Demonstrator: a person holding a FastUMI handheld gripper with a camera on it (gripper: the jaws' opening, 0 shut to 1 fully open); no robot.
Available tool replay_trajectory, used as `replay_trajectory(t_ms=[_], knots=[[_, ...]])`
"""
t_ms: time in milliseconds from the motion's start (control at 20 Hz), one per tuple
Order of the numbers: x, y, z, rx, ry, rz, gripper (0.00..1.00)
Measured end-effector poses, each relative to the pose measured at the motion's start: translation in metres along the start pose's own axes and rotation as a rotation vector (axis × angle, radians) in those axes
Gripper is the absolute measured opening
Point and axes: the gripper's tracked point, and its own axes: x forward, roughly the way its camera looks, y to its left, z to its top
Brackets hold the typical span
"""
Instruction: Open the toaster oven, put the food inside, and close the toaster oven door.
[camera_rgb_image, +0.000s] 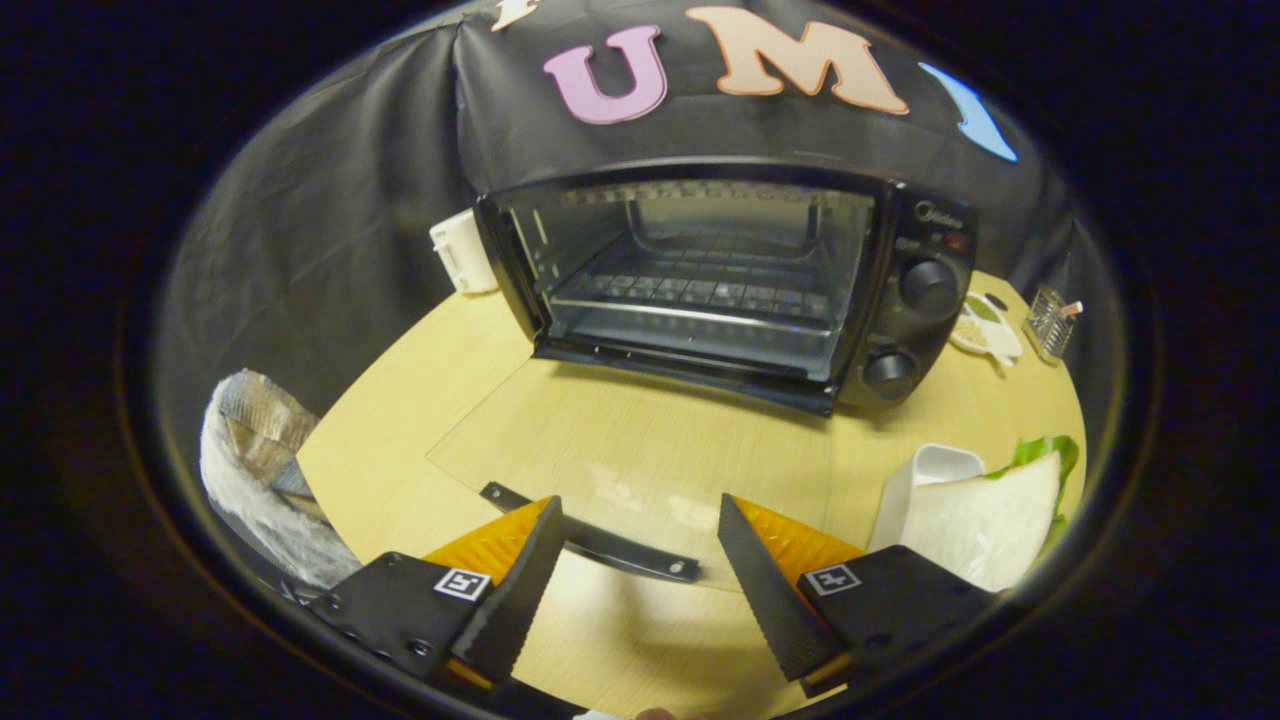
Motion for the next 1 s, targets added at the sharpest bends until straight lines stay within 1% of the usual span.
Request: replay_trajectory(t_ms=[100,250,350,450,600,700,750,900,1000], knots=[[-0.013,-0.023,0.026,0.020,-0.085,-0.042,0.98],[-0.041,-0.070,0.061,0.046,-0.193,-0.144,0.98],[-0.063,-0.107,0.076,0.070,-0.245,-0.217,0.98],[-0.082,-0.149,0.078,0.084,-0.276,-0.298,0.98],[-0.105,-0.198,0.066,0.108,-0.275,-0.394,0.98],[-0.111,-0.220,0.051,0.147,-0.259,-0.422,0.98],[-0.110,-0.226,0.041,0.174,-0.238,-0.422,0.98],[-0.102,-0.234,0.010,0.241,-0.178,-0.410,0.98],[-0.094,-0.230,-0.008,0.260,-0.142,-0.383,0.98]])
